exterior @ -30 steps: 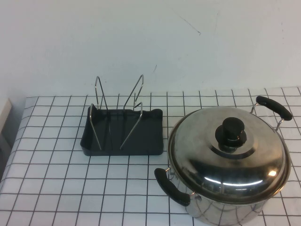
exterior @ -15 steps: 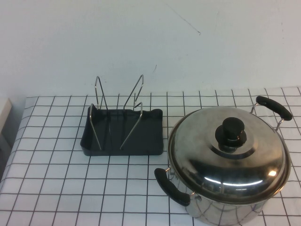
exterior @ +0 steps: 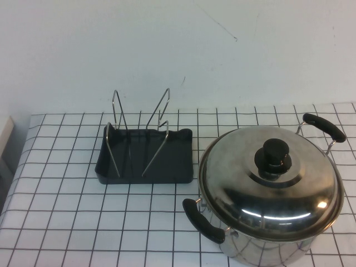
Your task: Put pot lid on rack
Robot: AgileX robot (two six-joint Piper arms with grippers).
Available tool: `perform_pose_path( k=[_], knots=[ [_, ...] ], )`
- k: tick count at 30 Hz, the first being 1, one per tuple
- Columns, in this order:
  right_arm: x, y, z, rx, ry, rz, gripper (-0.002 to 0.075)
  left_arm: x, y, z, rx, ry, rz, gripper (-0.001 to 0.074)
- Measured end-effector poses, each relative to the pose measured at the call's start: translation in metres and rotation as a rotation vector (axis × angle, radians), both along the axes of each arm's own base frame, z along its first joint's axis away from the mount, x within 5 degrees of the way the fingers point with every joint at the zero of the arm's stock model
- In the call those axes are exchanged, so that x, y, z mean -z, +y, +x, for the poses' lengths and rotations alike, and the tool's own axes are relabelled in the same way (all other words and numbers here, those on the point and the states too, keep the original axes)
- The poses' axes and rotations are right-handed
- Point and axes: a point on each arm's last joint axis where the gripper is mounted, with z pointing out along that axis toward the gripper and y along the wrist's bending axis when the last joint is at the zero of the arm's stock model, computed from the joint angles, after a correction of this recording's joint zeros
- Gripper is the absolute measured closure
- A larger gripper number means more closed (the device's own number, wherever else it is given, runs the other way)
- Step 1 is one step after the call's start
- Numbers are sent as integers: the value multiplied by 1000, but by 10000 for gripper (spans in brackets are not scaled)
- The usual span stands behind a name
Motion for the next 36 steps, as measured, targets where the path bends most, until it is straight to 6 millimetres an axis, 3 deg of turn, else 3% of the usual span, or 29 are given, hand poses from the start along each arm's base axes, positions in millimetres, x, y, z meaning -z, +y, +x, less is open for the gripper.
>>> perform_pose_path(
  k=[14,23,29,32,36],
  knots=[
    [-6,0,3,2,-85,-5,728,-1,1,1,-1,-32,25,737],
    [-53,-2,3,25,-608,-22,729,-46,-5,1,59,-563,161,737],
    [-77,-5,-7,40,-894,143,728,-70,-13,-11,125,-867,177,737],
    [-80,-4,-9,31,-942,175,729,-77,-15,-16,145,-958,171,737],
    [-81,1,-7,-21,-878,74,728,-80,-14,-19,155,-985,86,737]
  ],
)
